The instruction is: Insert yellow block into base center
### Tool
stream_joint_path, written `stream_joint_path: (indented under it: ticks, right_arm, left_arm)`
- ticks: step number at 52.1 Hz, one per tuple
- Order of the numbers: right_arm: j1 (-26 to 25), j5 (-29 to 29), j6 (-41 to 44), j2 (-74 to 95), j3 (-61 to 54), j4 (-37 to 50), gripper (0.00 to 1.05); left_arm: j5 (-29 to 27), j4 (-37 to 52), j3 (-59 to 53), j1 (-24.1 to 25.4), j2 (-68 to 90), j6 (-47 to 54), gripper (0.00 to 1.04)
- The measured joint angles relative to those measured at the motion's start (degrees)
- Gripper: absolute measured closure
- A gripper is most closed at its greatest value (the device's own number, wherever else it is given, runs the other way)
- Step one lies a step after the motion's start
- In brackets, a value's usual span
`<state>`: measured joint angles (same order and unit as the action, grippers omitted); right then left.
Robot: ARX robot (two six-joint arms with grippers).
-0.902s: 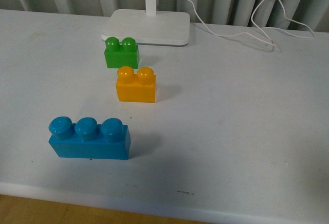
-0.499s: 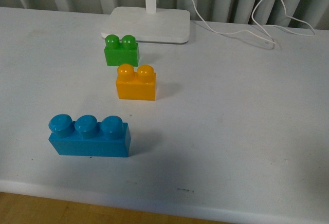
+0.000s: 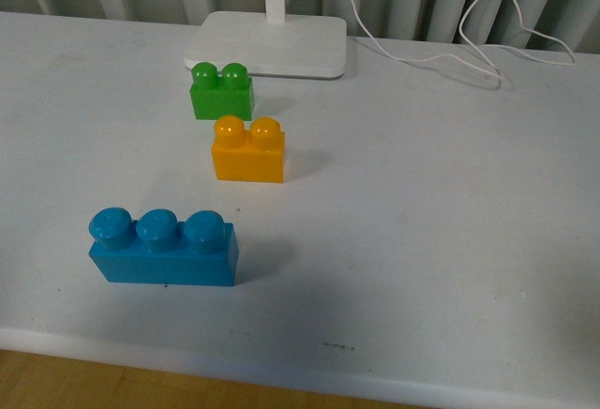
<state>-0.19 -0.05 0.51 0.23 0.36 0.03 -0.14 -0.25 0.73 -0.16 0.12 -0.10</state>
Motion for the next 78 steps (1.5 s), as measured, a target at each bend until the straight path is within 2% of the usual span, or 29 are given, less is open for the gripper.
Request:
stream_joint_path:
  ticks: [16, 18, 19, 21, 33, 47, 63, 78]
  right_arm:
    - [0.00, 0.00, 0.00, 0.00, 0.00, 0.00, 0.09]
    - [0.55, 1.95, -0.79, 0.70, 0.48, -1.64, 0.09]
    - [0.85, 4.59, -2.19, 2.38, 1.73, -4.70, 0.09]
    - [0.59, 5.57, -3.45, 6.03, 3.21, -6.45, 0.09]
    - [-6.67, -0.61, -2.82, 36.72, 16.31, -4.48, 0.09]
    - [-9.22, -0.94, 3.19, 70.79, 38.97, -13.60, 0.09]
    - [-11.26, 3.61, 11.19, 88.80, 51.76, -17.03, 0.09]
    - [-15.80, 3.85, 15.87, 98.97, 58.95, -18.84, 0.09]
  left_arm:
    - [0.02, 0.00, 0.00, 0.00, 0.00, 0.00, 0.06]
    - [0.00, 0.00, 0.00, 0.00, 0.00, 0.00, 0.06]
    - [0.00, 0.00, 0.00, 0.00, 0.00, 0.00, 0.06]
    - [-0.02, 0.00, 0.00, 0.00, 0.00, 0.00, 0.06]
    - [0.00, 0.00, 0.00, 0.00, -0.04, 0.00, 0.06]
    - [0.00, 0.00, 0.00, 0.00, -0.04, 0.00, 0.06]
    - [0.00, 0.00, 0.00, 0.00, -0.04, 0.00, 0.06]
    - [0.00, 0.00, 0.00, 0.00, -0.04, -0.02, 0.06]
